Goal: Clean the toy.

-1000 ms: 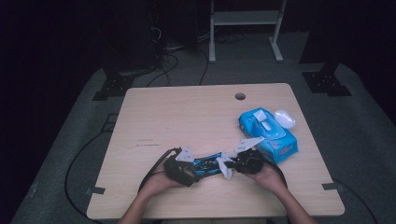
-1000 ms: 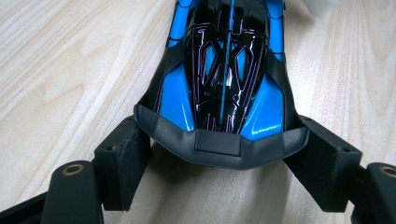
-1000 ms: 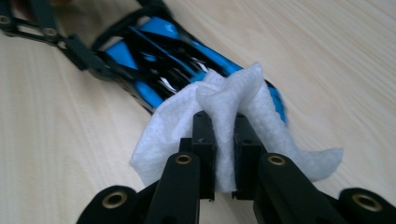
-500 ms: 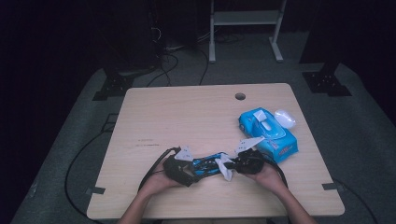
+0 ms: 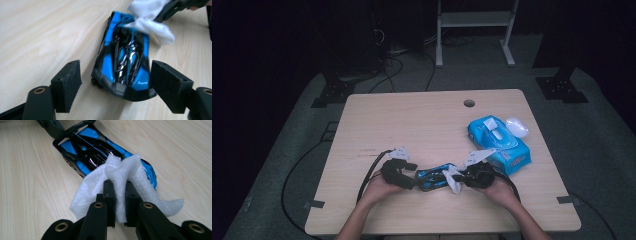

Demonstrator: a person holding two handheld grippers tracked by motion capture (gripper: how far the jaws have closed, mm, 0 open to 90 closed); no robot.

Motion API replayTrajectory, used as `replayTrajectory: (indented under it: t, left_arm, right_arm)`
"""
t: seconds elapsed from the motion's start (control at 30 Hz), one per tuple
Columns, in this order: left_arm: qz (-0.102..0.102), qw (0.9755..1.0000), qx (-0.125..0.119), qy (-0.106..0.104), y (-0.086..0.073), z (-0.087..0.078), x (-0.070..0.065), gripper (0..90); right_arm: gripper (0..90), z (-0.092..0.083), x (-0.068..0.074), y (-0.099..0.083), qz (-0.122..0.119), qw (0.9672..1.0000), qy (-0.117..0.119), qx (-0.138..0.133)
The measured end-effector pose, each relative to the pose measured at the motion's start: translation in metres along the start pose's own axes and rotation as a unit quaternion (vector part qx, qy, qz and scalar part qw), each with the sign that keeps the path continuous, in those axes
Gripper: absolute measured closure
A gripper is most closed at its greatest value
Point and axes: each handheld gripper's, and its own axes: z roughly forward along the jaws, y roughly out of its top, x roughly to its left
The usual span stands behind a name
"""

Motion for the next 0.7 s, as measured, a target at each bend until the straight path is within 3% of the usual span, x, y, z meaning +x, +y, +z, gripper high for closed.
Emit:
replayTrajectory:
  t: [0.07,0.13,0.2,0.3,0.4,0.7]
  left_arm:
    - [-0.002,0.9999,0.010,-0.001,-0.001,0.003,0.001,25.5]
    - [-0.017,0.9997,0.008,-0.014,-0.003,0.004,0.003,25.7]
    - [-0.019,0.9998,0.006,-0.010,-0.002,0.004,0.003,31.1]
    - [-0.028,0.9996,-0.002,-0.009,-0.005,0.005,0.004,32.4]
    - [-0.025,0.9996,-0.005,-0.010,-0.005,0.005,0.004,34.1]
    - [-0.036,0.9992,-0.005,-0.015,-0.004,0.008,0.004,34.0]
  right_arm:
    - [82.2,0.000,0.000,0.000,0.000,1.0000,0.000,0.000]
    - [82.2,0.000,0.001,-0.001,-0.002,1.0000,-0.002,0.000]
    - [82.2,-0.001,0.002,-0.002,-0.005,1.0000,-0.004,0.000]
    - [82.3,-0.004,0.000,-0.007,-0.002,0.9999,-0.008,0.015]
    - [82.2,-0.005,-0.002,-0.009,0.007,0.9997,-0.007,0.021]
    - [82.3,0.003,0.006,0.013,-0.009,0.9998,0.005,0.015]
